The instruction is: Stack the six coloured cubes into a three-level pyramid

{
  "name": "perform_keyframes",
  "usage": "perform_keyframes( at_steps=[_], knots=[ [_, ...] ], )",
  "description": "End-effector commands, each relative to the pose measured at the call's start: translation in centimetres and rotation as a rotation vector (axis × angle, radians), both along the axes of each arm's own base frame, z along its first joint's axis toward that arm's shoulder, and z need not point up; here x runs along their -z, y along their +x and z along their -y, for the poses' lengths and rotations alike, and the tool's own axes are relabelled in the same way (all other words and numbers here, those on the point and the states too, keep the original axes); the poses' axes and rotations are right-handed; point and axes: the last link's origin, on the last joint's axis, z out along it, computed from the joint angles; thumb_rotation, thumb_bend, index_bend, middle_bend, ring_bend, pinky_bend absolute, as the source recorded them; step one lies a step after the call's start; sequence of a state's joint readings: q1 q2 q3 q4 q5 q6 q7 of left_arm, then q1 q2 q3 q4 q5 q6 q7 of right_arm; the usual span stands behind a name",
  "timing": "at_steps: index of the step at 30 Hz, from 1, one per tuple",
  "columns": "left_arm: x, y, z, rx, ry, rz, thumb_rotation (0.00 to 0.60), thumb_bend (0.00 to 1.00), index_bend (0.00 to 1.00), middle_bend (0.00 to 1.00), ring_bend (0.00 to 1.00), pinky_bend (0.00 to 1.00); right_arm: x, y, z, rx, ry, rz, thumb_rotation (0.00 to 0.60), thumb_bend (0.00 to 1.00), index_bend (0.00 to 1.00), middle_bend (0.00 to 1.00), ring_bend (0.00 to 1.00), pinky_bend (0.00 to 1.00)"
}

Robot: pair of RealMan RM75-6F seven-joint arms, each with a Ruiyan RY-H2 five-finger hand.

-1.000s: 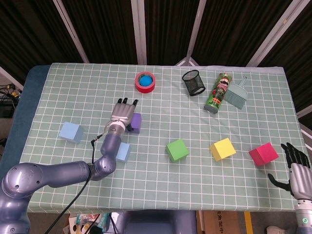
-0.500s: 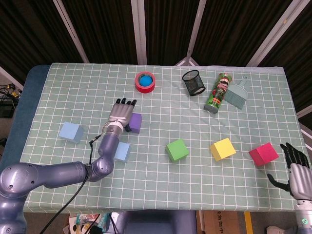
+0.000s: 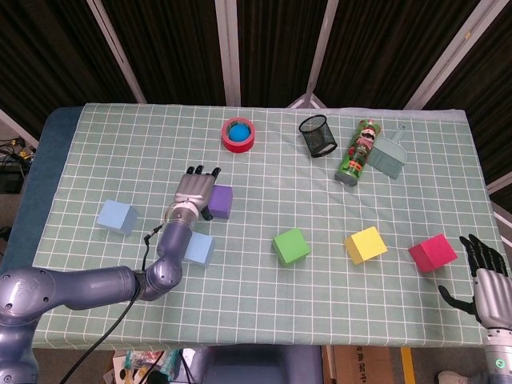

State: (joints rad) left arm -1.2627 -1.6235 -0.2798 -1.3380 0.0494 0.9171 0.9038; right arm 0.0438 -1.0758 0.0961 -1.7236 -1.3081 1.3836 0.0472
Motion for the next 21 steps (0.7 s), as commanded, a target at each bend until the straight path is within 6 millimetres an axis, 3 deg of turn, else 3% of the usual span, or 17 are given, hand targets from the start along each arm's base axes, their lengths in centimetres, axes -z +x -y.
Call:
perform_keyframes(
  at_steps=[1, 11, 18, 21],
  knots=[
    [0.00, 0.01, 0.03, 0.002, -0.002, 0.003, 0.600, 0.15, 0.00, 0.27, 0.02, 0.00, 0.01, 0.00, 0.00, 0.000, 0.000, 0.000, 0.600, 0.27, 0.00, 0.00, 0.00, 0.00],
    [-0.24, 0.03, 0.11, 0.007, -0.001, 0.004, 0.600, 0.15, 0.00, 0.28, 0.02, 0.00, 0.02, 0.01, -0.02, 0.000, 0.003, 0.001, 0.600, 0.27, 0.00, 0.00, 0.00, 0.00],
    [-0.49, -0.28, 0.17, 0.001, 0.004, 0.011, 0.600, 0.13, 0.00, 0.09, 0.01, 0.00, 0.06, 0.01, -0.06, 0.002, 0.007, -0.001, 0.600, 0.27, 0.00, 0.00, 0.00, 0.00],
    [-0.98, -0.15, 0.14, 0.009, 0.016, 0.031, 0.600, 0.12, 0.00, 0.07, 0.00, 0.00, 0.09, 0.01, -0.07, 0.003, 0.008, -0.003, 0.600, 0.27, 0.00, 0.00, 0.00, 0.00]
  ],
)
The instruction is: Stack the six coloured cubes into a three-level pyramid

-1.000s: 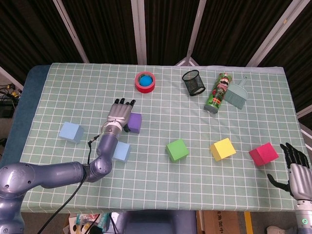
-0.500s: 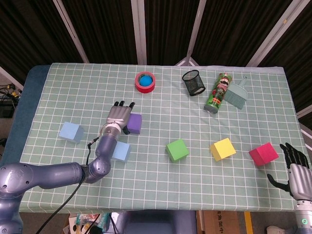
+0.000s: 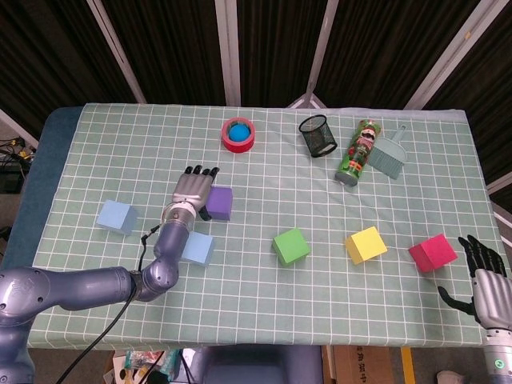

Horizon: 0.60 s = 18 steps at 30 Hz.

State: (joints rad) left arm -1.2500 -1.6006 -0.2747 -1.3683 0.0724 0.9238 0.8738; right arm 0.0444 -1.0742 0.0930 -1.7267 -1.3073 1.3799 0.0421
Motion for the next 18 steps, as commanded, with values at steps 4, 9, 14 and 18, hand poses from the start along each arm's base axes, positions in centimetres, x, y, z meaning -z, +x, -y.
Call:
perform_keyframes(
  at_steps=[4, 9, 14, 18],
  knots=[
    [-1.3, 0.5, 0.1, 0.027, 0.023, 0.046, 0.600, 0.12, 0.00, 0.06, 0.00, 0.00, 0.1, 0.0, 0.0, 0.001, 0.002, 0.000, 0.600, 0.27, 0.00, 0.00, 0.00, 0.00],
    [-2.8, 0.6, 0.7, 0.061, 0.034, 0.073, 0.600, 0.12, 0.00, 0.06, 0.00, 0.00, 0.0, 0.0, 0.0, 0.001, 0.001, -0.002, 0.600, 0.27, 0.00, 0.00, 0.00, 0.00],
    [-4.4, 0.1, 1.8, 0.086, 0.041, 0.106, 0.600, 0.12, 0.00, 0.07, 0.00, 0.00, 0.0, 0.0, 0.0, 0.000, 0.001, -0.003, 0.600, 0.27, 0.00, 0.00, 0.00, 0.00],
    [-5.8, -0.8, 3.1, 0.118, 0.035, 0.118, 0.600, 0.12, 0.00, 0.08, 0.00, 0.00, 0.0, 0.0, 0.0, -0.001, -0.002, -0.003, 0.600, 0.27, 0.00, 0.00, 0.00, 0.00]
  ],
)
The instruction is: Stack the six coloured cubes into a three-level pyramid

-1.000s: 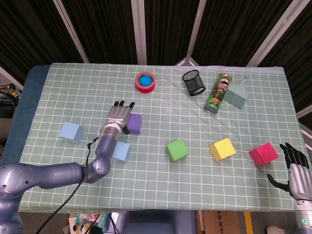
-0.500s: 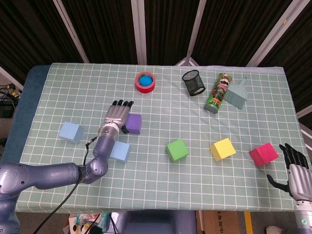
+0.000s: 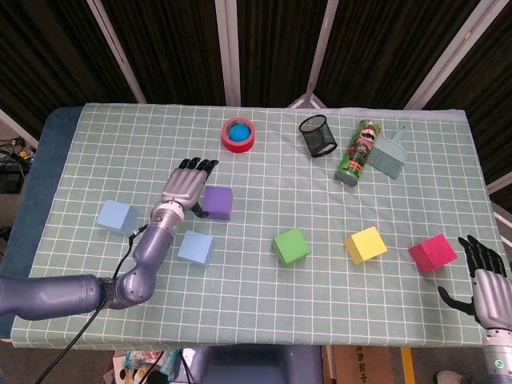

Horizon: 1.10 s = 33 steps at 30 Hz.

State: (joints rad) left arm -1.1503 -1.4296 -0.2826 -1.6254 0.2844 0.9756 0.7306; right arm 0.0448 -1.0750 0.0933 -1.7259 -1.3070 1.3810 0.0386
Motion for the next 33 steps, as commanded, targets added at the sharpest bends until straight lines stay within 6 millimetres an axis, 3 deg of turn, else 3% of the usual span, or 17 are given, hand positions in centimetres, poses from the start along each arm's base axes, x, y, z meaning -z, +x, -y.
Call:
perform_keyframes(
  at_steps=[1, 9, 16, 33],
  knots=[
    [-1.6, -1.2, 1.5, 0.026, 0.000, 0.016, 0.600, 0.12, 0.00, 0.08, 0.00, 0.00, 0.0, 0.0, 0.0, 0.000, -0.002, 0.000, 0.600, 0.27, 0.00, 0.00, 0.00, 0.00],
    [-3.9, -3.0, 5.7, 0.088, -0.057, 0.012, 0.600, 0.12, 0.00, 0.14, 0.00, 0.00, 0.1, 0.0, 0.2, -0.002, -0.003, -0.006, 0.600, 0.27, 0.00, 0.00, 0.00, 0.00],
    [-3.7, -4.1, 8.5, 0.115, -0.124, -0.005, 0.600, 0.12, 0.00, 0.23, 0.00, 0.00, 0.1, 0.1, 0.1, -0.005, -0.008, -0.014, 0.600, 0.27, 0.00, 0.00, 0.00, 0.00],
    [-1.4, -5.5, 10.2, 0.179, -0.174, -0.062, 0.600, 0.12, 0.00, 0.21, 0.00, 0.00, 0.1, 0.1, 0.1, -0.007, -0.005, -0.012, 0.600, 0.27, 0.00, 0.00, 0.00, 0.00]
  ],
)
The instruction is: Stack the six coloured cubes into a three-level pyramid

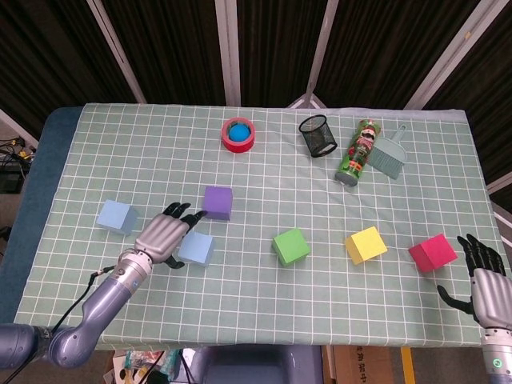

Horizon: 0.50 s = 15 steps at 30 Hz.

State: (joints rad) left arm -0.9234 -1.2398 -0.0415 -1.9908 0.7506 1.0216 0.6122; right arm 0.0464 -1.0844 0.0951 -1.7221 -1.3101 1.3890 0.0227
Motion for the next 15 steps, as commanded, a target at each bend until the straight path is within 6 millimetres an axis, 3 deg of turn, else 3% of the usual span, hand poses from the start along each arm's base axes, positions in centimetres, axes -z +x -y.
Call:
perform_keyframes(
  at_steps=[1, 15],
  knots=[
    [0.6, -0.3, 0.1, 0.010, -0.009, -0.017, 0.600, 0.12, 0.00, 0.20, 0.00, 0.00, 0.0, 0.0, 0.0, 0.001, 0.000, 0.000, 0.600, 0.27, 0.00, 0.00, 0.00, 0.00],
    [2.9, -0.7, -0.2, 0.050, -0.014, -0.048, 0.600, 0.12, 0.00, 0.20, 0.00, 0.00, 0.0, 0.0, 0.1, -0.002, 0.003, 0.001, 0.600, 0.27, 0.00, 0.00, 0.00, 0.00]
  ],
)
